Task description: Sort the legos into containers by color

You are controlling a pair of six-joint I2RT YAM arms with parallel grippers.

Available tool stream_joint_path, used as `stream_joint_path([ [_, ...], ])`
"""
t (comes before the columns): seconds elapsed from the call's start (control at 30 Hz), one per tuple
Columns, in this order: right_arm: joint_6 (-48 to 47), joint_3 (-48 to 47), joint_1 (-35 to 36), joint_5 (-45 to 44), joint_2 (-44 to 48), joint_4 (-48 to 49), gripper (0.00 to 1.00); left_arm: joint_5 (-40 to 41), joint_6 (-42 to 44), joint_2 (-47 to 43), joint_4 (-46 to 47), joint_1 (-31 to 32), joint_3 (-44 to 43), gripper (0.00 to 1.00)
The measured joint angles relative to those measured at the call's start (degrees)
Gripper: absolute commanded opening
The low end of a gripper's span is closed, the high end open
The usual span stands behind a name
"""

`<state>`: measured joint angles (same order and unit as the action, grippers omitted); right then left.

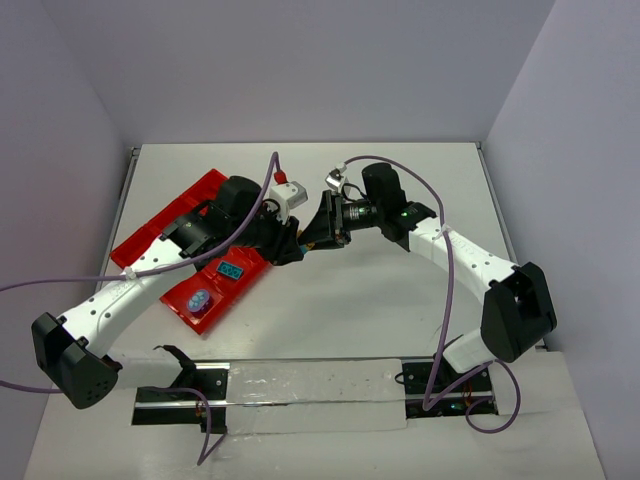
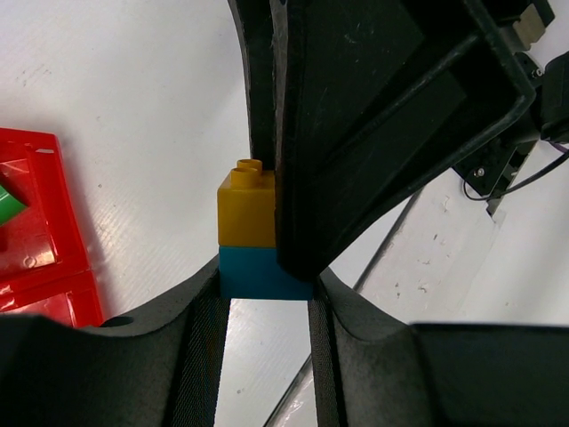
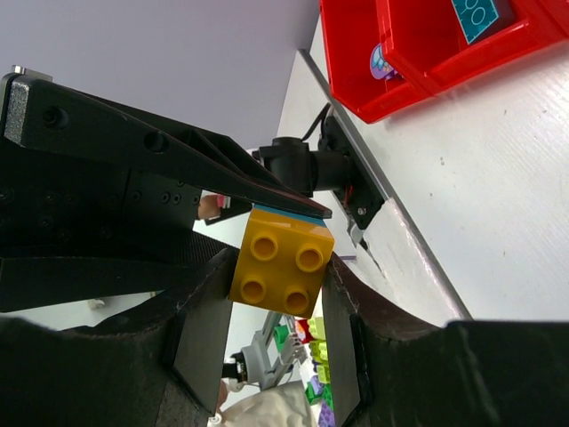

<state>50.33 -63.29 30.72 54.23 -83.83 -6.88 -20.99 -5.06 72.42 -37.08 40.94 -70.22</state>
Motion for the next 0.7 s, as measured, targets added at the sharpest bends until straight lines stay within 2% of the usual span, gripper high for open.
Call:
stream_joint_path([
  [0.03,-0.1,0.0,0.0,-0.1,0.0,0.0,0.11,0.3,-0.1,0.0,0.0,0.1,0.0,0.59],
  [0.07,-0.2,0.0,0.0,-0.2,0.0,0.0,0.11,0.6,-0.1,0.0,-0.1,0.2,0.0,0.67],
  [0.1,-0.5,0.0,0.0,-0.2,0.0,0.0,0.11,1.1,-0.4,0.0,-0.1,0.2,0.0,0.70],
  [0.13,-0.7,0.0,0.0,-0.2,0.0,0.0,0.10,1.7,-0.6,0.0,-0.4,0.2,0.0,0.81],
  [0.43,-1.3,0.1,0.0,-0.2,0.0,0.0,0.10,3.0,-1.8,0.0,-1.4,0.1,0.0,0.82],
  [0.7,-1.3,0.7,0.0,-0.1,0.1,0.4,0.10,-1.3,-5.7,0.0,1.5,-0.7,0.0,0.81],
])
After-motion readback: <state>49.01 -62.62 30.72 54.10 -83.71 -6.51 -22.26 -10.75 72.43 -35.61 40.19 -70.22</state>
